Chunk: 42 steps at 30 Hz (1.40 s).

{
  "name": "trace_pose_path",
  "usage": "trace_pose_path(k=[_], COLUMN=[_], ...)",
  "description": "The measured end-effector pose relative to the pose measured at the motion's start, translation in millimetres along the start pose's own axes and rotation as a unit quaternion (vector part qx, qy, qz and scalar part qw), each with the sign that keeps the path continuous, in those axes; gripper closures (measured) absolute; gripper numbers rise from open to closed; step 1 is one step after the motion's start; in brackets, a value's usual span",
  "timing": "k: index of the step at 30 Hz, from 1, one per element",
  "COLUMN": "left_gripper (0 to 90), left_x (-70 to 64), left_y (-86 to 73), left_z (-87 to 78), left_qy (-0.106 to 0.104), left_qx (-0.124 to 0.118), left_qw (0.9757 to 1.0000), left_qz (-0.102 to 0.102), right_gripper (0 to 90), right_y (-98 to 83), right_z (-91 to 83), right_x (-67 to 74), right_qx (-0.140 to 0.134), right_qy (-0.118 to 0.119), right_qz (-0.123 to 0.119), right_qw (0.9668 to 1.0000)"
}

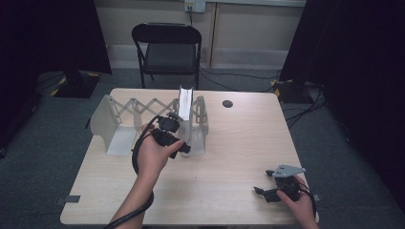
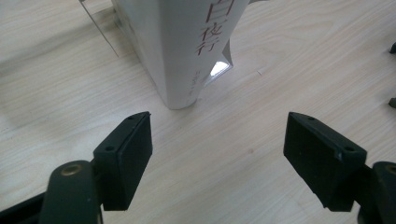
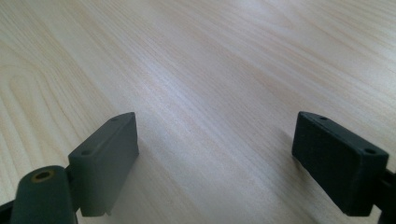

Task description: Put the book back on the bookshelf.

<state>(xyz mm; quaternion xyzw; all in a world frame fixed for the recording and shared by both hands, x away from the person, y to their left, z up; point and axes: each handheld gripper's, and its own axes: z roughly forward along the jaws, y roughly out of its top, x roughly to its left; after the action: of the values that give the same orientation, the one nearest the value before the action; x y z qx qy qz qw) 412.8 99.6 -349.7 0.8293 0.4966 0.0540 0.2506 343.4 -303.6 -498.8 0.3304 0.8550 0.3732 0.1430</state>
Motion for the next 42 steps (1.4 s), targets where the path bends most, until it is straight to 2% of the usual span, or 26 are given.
trace_pose_path(k=[15,30,42], left_gripper=[21.4,20.5,21.1], left_x=[9.4,15.7,24.3], left_y=[-13.7,-23.4,-33.1], left_z=[8.4,14.9,19.5], left_qy=[-0.013,-0.025,-0.026], left_qx=[0.002,0.009,0.012], left_qw=[0.9999,0.9997,0.9995], left_qz=[-0.006,0.001,-0.009], right_gripper=[14.1,14.1,14.1], right_y=[0.0,0.0,0.0], right_z=[0.0,0.0,0.0], right_x=[0.0,0.0,0.0], right_qx=[0.0,0.0,0.0], right_qy=[0.0,0.0,0.0], right_qz=[0.0,0.0,0.0], right_qw=[1.0,1.0,1.0])
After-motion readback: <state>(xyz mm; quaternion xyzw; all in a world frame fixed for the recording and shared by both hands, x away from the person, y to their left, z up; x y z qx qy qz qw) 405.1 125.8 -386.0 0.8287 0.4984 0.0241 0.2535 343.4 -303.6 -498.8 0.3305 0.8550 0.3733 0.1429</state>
